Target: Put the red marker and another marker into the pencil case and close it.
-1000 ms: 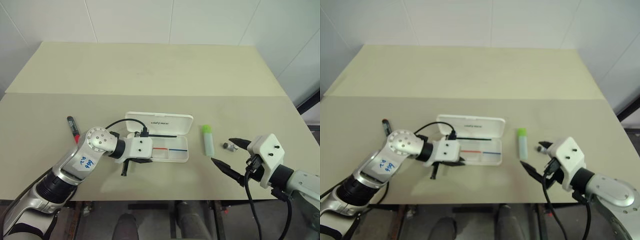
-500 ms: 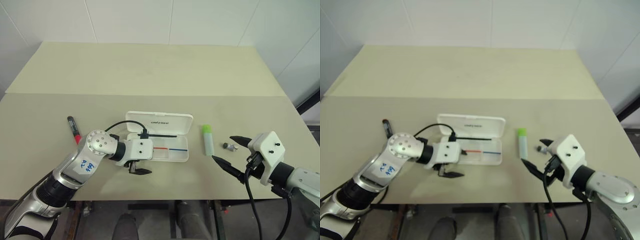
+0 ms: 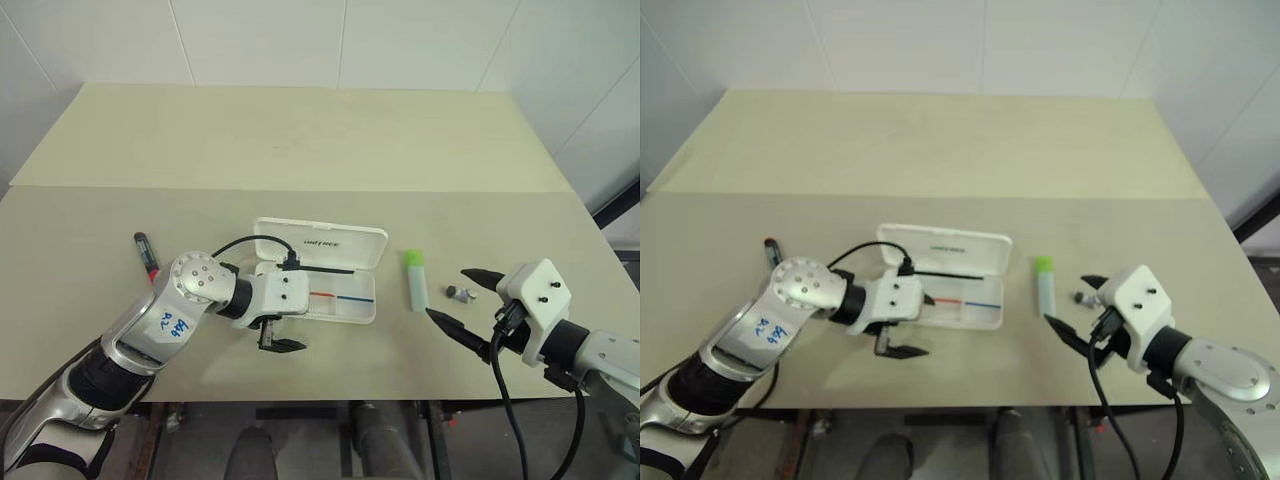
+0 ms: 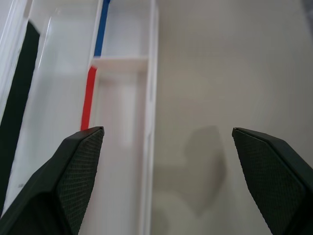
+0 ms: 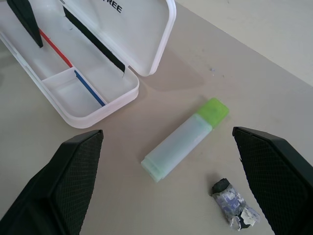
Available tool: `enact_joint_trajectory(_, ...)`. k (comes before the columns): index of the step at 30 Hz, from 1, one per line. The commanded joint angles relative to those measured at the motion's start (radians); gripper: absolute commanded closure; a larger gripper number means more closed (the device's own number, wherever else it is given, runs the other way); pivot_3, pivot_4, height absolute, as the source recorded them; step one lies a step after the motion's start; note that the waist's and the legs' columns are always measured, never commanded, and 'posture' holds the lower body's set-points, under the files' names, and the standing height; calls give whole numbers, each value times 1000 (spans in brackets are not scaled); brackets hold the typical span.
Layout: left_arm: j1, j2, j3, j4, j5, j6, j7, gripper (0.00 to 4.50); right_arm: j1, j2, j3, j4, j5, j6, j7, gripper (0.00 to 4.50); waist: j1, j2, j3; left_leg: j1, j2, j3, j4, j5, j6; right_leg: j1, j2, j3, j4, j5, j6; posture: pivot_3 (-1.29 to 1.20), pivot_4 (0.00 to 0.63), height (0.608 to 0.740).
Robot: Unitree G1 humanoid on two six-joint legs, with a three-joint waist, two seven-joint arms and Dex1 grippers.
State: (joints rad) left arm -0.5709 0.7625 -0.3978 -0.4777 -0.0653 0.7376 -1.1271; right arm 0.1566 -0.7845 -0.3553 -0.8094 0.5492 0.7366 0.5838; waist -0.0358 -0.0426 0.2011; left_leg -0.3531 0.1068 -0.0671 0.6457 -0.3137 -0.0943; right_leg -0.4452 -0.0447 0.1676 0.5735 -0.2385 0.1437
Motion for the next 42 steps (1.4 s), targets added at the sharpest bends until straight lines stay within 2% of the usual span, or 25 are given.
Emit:
enact_joint_trajectory(1,-45,4,52,-74,-54,54,-3,22,-15,-18,-1,-1,-4,-20,16,0,0,0,0,0,0,0,0,0,0,0,0,0,0,0,0,0,150,740)
enact_joint_trajectory(10,-119,23,116,-128,-211,185,-18,22,-40,-39,1,27,-1,-20,45,0,-4,-1,0,0,0,0,0,-2,3,0,0,0,0,0,0,0,150,740)
enact_joint_trajectory(19,-223,24,201,-43,-342,251,-10,22,-42,-47,-5,39,-3,-22,65,0,-14,-1,1,0,0,0,1,-2,4,0,0,0,0,0,0,0,150,740)
enact_joint_trajectory(28,-383,-54,323,158,-466,234,13,22,-34,-56,-25,44,-5,-26,75,0,-20,-2,1,0,-1,0,1,-2,5,0,0,0,0,0,0,0,150,740)
enact_joint_trajectory(33,-489,-149,437,289,-541,214,78,22,-23,-57,-44,36,-3,-23,72,0,-19,-2,1,0,-1,0,1,-2,5,0,0,0,0,0,0,0,150,740)
enact_joint_trajectory(37,-552,-221,510,417,-529,110,166,22,-3,-57,-74,27,-8,-20,62,0,-17,-2,1,0,-1,0,1,-2,5,0,0,0,0,0,0,0,150,740)
enact_joint_trajectory(42,-549,-228,522,479,-519,-2,166,22,16,-54,-105,22,-14,-18,51,0,-18,-2,1,0,-1,0,1,-2,5,0,0,0,0,0,1,0,150,740)
